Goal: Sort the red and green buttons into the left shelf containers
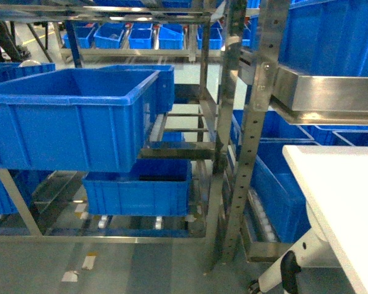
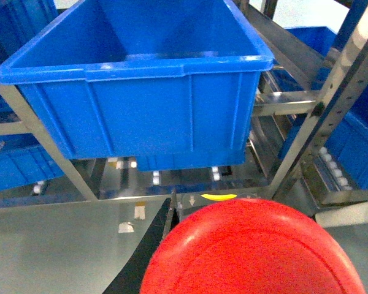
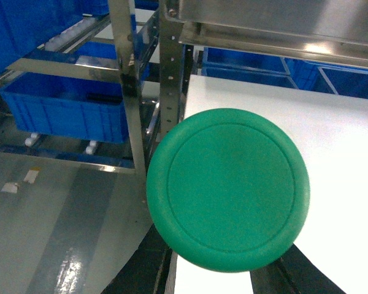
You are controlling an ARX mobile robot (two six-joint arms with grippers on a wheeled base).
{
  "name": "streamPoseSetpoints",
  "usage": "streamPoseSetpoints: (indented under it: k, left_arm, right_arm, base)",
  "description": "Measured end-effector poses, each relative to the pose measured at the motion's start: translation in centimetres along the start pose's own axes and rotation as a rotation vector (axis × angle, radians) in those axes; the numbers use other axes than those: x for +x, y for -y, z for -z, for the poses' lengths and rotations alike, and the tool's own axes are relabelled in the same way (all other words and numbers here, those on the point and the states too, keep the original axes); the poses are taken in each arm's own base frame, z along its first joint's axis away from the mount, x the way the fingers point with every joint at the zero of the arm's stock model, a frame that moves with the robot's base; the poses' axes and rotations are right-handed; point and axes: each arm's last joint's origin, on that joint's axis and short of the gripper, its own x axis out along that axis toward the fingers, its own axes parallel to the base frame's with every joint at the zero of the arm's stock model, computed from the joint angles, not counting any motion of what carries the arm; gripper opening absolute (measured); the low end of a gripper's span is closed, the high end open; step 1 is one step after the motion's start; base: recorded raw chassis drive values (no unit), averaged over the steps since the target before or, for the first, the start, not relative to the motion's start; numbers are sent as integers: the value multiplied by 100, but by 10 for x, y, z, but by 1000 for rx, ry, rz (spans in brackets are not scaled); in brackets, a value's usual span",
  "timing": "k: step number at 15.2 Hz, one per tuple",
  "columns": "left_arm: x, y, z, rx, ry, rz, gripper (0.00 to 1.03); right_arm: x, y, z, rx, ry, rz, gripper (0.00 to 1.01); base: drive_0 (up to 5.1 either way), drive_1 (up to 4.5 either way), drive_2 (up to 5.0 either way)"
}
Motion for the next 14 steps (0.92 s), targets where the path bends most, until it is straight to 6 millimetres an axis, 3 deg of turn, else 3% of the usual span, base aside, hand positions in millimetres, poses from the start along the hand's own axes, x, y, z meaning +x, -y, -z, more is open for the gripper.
streamPoseSetpoints:
  k: [14]
  left_arm:
    - [0, 0, 0, 0, 0, 0, 26]
  right_arm:
    - [0, 0, 0, -1, 3, 0, 24]
  base:
    - [-497, 244, 244]
